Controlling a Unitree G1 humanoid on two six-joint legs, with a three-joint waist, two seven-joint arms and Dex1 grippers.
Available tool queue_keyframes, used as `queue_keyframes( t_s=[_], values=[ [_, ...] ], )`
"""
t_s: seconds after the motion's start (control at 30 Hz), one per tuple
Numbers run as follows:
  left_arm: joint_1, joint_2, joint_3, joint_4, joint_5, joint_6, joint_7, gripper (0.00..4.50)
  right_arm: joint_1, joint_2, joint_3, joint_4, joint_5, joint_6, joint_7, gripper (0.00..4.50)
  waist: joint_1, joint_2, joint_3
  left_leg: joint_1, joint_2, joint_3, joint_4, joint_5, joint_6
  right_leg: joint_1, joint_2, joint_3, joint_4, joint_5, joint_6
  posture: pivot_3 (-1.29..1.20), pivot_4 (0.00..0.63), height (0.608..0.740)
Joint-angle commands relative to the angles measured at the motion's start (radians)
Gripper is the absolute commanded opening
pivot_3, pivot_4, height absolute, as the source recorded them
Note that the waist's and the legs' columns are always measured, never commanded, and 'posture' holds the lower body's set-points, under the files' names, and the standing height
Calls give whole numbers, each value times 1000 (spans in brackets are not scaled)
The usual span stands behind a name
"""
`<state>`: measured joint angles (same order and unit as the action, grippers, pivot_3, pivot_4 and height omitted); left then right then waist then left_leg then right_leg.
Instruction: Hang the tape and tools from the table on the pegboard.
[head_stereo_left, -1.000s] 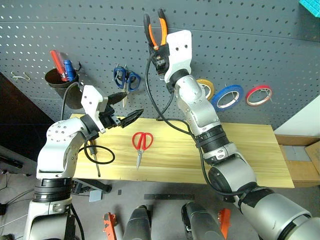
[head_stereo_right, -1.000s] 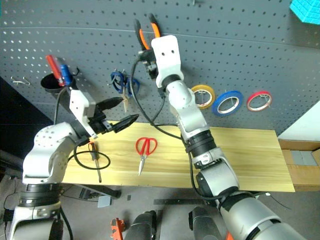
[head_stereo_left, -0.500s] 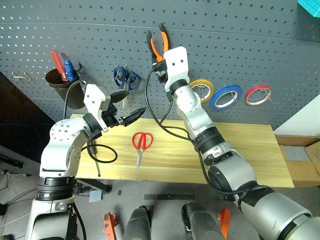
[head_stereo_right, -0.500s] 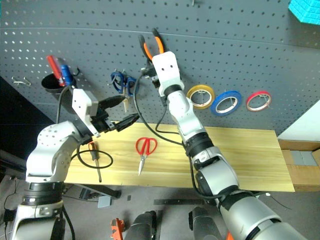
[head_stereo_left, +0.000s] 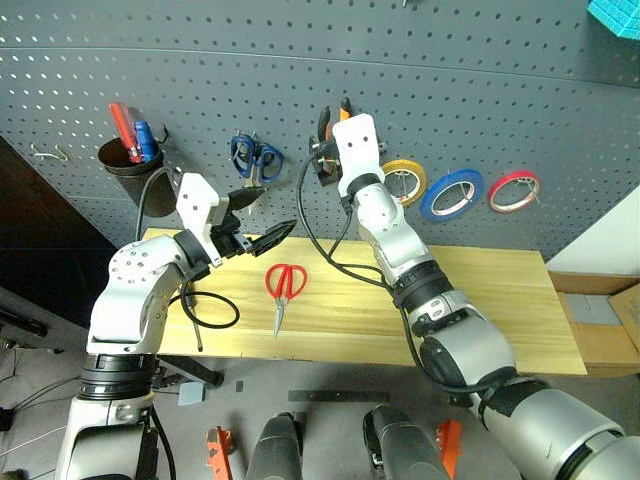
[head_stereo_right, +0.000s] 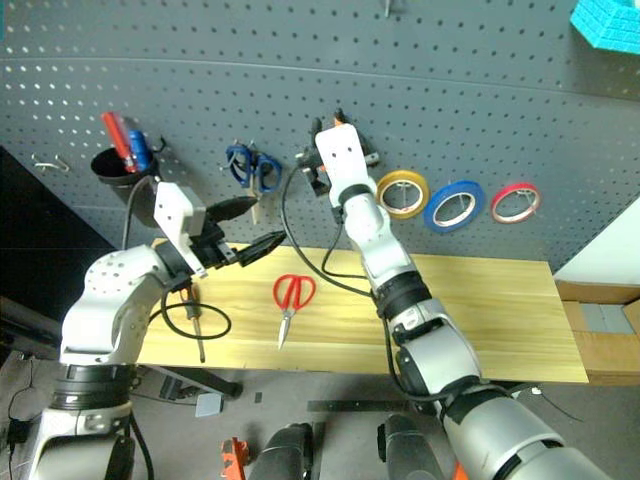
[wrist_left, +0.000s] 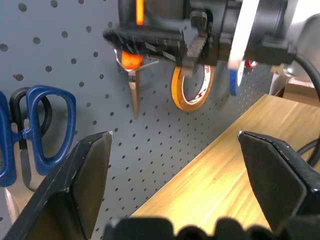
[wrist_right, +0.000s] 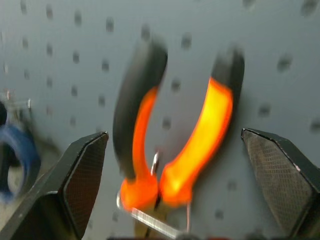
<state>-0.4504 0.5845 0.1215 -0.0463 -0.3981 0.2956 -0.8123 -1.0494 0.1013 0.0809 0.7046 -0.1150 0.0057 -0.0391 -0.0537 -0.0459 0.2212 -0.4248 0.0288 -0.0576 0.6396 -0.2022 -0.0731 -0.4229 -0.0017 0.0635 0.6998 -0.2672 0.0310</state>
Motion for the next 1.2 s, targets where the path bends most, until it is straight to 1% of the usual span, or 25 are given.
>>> queue_keyframes(
  t_s=[0.03,0.13,0.23,0.3,0.33,0.4,0.5,0.57,0.73,0.83,1.0,1.2],
  values=[
    [13,-13,17,-37,-7,13,39,4315,91,3,51,-238,29,182,114,4449,0,0,0,0,0,0,0,0,0,0,0,0,0,0,0,28,136,740],
    [46,-22,16,-53,-7,50,74,4315,190,-9,97,-430,61,360,219,4449,-1,0,0,0,0,0,0,0,0,0,0,0,0,0,0,25,140,740],
    [117,-33,-27,-84,20,135,129,4315,299,-48,142,-630,89,537,305,4449,-1,0,0,0,1,0,0,0,0,0,1,0,0,0,0,21,147,740],
    [141,-45,-40,-91,33,207,184,4315,345,-68,156,-719,101,614,332,4449,0,0,0,0,0,-1,0,0,0,0,0,0,0,0,0,18,157,740],
    [152,-58,-43,-81,46,248,229,4408,371,-86,165,-766,110,655,352,4482,0,0,0,0,0,-2,1,0,0,1,1,-1,0,0,0,17,160,740],
    [167,-85,-50,-49,70,319,303,4408,421,-128,189,-854,135,742,403,4482,1,0,0,0,0,-2,2,0,0,2,1,-1,0,0,0,11,169,740],
    [152,-115,-64,-2,127,416,406,4408,469,-181,229,-947,173,841,468,4482,0,0,0,0,0,-3,4,0,1,3,2,-2,0,0,0,5,182,740],
    [131,-122,-106,36,168,478,439,4408,495,-208,255,-991,191,885,495,4482,-1,1,0,1,1,-4,4,0,1,3,2,-1,0,0,1,-3,192,740],
    [75,-190,-140,130,221,513,513,4408,512,-234,288,-1046,215,940,508,4482,-1,1,0,1,1,-4,4,0,1,4,3,-1,0,-1,1,-12,205,740],
    [19,-233,-179,236,275,539,569,4408,514,-241,287,-1056,225,952,501,4482,-1,1,0,1,1,-4,4,0,1,4,3,-1,-1,-1,1,-21,210,740],
    [-34,-320,-154,350,284,566,629,4408,509,-258,285,-1078,240,972,503,4482,-2,1,1,1,0,-3,4,0,1,4,2,-1,-2,-1,1,-41,216,740],
    [-52,-365,-127,416,280,571,640,4408,483,-314,312,-1135,275,997,556,4482,-5,1,1,1,0,-3,3,-1,1,4,2,-1,-2,-1,1,-64,217,740]
  ],
)
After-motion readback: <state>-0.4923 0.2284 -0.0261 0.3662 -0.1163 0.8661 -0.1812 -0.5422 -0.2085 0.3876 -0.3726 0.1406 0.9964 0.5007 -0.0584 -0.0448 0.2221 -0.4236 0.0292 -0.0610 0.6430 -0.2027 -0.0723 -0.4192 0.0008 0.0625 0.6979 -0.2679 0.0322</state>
